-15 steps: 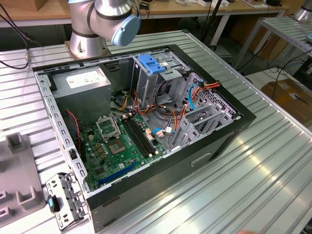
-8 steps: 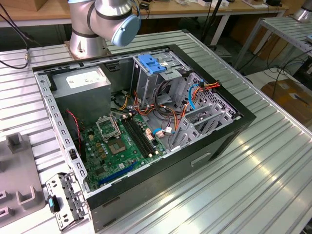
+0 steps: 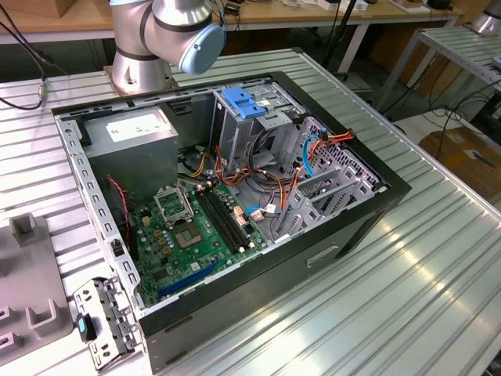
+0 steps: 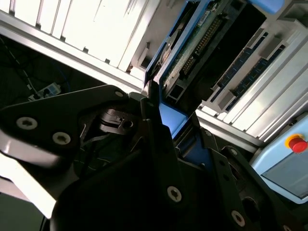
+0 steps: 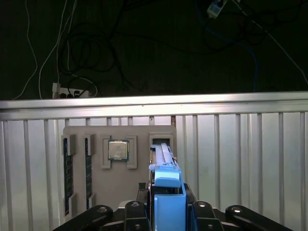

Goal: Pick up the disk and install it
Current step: 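Pick up the disk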

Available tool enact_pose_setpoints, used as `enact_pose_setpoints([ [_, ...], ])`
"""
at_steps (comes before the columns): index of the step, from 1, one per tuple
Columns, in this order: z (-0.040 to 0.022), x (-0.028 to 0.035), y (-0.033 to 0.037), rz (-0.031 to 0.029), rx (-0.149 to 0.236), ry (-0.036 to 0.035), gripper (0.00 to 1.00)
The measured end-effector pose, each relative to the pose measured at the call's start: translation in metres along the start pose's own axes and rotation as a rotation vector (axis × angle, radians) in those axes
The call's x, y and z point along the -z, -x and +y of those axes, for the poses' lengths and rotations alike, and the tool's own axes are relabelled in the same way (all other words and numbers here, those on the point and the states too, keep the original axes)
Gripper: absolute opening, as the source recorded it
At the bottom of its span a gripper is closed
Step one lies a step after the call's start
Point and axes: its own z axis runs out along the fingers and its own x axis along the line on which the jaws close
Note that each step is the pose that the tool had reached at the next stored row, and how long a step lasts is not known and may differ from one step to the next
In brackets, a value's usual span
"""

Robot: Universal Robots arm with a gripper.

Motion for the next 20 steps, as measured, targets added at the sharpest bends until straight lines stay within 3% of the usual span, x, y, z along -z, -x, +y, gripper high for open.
enact_pose_setpoints([
  [7, -0.0001, 0.0046, -0.0001, 0.0001, 0.000, 0.0002, 0.36],
  [11, -0.0001, 0.0112, -0.0004, 0.0001, 0.000, 0.0002, 0.36],
  [20, -0.0002, 0.0146, -0.0005, 0.0001, 0.000, 0.0002, 0.36],
])
